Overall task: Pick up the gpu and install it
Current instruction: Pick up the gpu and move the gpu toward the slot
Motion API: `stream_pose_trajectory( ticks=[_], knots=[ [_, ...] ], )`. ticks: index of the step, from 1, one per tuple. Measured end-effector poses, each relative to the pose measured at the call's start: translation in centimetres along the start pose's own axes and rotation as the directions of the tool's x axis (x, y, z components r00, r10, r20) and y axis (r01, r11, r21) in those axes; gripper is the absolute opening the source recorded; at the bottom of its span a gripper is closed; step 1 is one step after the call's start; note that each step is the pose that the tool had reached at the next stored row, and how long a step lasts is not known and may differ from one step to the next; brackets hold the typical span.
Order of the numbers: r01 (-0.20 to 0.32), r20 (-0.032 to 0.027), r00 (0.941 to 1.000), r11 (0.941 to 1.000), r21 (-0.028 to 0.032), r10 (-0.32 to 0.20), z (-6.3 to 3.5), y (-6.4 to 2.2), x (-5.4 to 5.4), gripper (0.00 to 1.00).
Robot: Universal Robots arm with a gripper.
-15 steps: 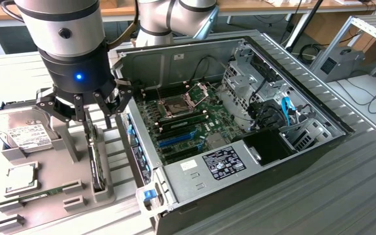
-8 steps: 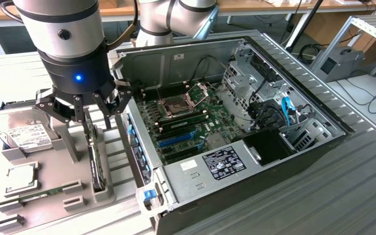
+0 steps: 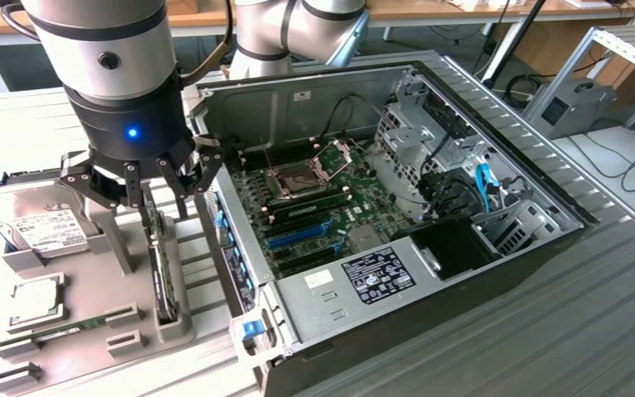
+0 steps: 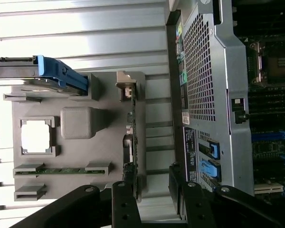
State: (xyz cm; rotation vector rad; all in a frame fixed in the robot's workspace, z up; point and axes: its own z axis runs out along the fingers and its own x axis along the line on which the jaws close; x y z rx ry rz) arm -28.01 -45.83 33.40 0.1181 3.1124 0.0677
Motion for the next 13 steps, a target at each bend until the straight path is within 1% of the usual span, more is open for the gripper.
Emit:
stream_pose_trajectory(
  ticks=[13],
  knots=[
    [0.000,-0.0001,1.0000,1.0000,0.0001,0.000,0.30,-0.04,0.25,0.42]
  ],
)
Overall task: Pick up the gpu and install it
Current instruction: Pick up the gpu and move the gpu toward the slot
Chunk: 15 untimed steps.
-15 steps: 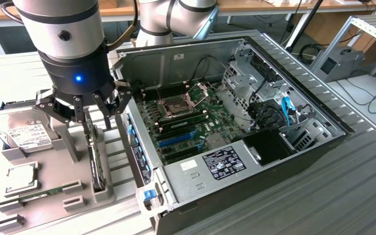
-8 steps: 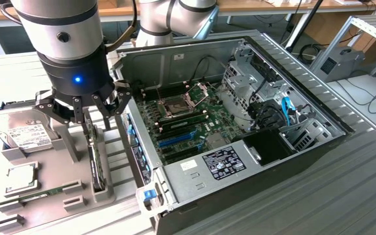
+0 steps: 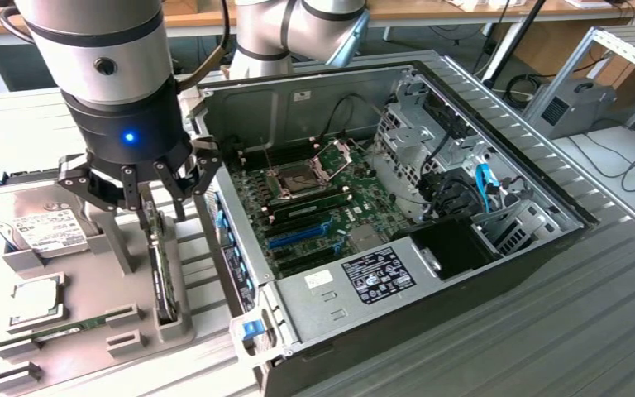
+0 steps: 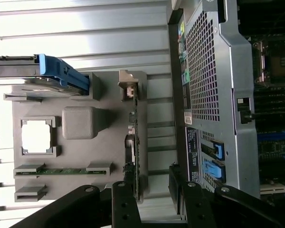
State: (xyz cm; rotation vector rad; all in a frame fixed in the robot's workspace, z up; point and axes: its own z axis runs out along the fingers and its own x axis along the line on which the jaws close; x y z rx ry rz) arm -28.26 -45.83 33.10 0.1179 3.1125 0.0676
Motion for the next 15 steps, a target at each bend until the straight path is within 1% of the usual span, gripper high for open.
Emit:
stream_pose_trajectory(
  ticks=[15],
  knots=[
    [0.000,0.0001,1.0000,1.0000,0.0000,0.000,0.33,-0.03,0.17,0.42]
  ],
)
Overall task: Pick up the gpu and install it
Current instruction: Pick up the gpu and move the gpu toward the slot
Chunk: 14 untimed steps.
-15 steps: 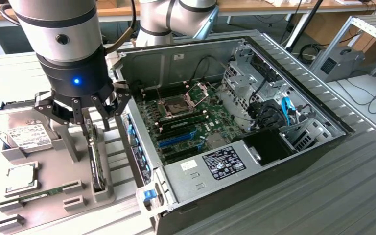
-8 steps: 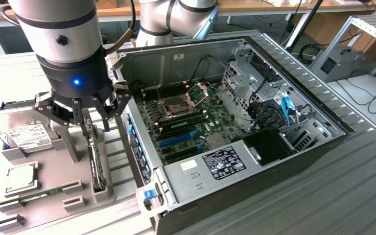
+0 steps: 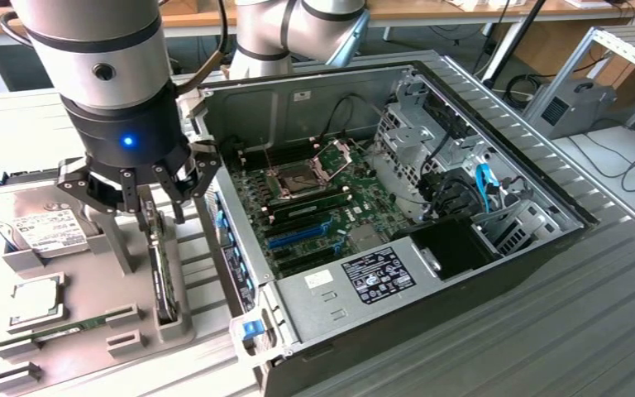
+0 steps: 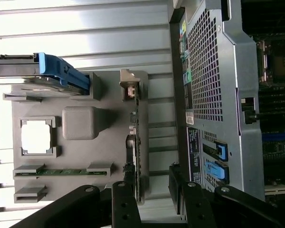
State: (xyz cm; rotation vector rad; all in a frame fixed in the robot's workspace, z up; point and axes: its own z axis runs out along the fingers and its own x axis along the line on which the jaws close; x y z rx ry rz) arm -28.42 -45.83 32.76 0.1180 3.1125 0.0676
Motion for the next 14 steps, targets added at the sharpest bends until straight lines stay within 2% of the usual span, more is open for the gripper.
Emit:
stream_pose_trajectory(
  ticks=[14],
  knots=[
    [0.000,-0.0001,1.0000,1.0000,0.0000,0.000,0.49,-0.14,0.40,0.42]
  ],
)
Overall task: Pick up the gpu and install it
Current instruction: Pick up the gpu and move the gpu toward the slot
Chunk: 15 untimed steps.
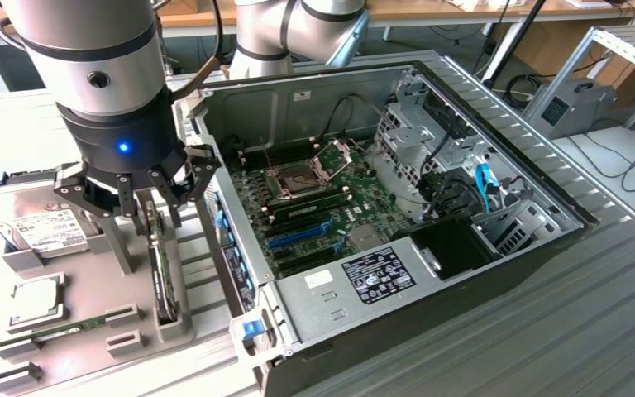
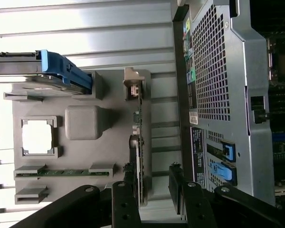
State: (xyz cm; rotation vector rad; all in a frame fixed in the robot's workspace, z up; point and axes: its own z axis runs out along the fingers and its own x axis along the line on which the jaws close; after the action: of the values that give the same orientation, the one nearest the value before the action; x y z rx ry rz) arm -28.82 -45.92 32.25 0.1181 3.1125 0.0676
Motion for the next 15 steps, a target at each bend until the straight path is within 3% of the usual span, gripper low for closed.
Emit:
stream_pose_trajectory(
  ticks=[15],
  knots=[
    [0.000,0.0001,1.0000,1.0000,-0.0001,0.000,0.45,-0.78,-0.02,0.42]
  ],
)
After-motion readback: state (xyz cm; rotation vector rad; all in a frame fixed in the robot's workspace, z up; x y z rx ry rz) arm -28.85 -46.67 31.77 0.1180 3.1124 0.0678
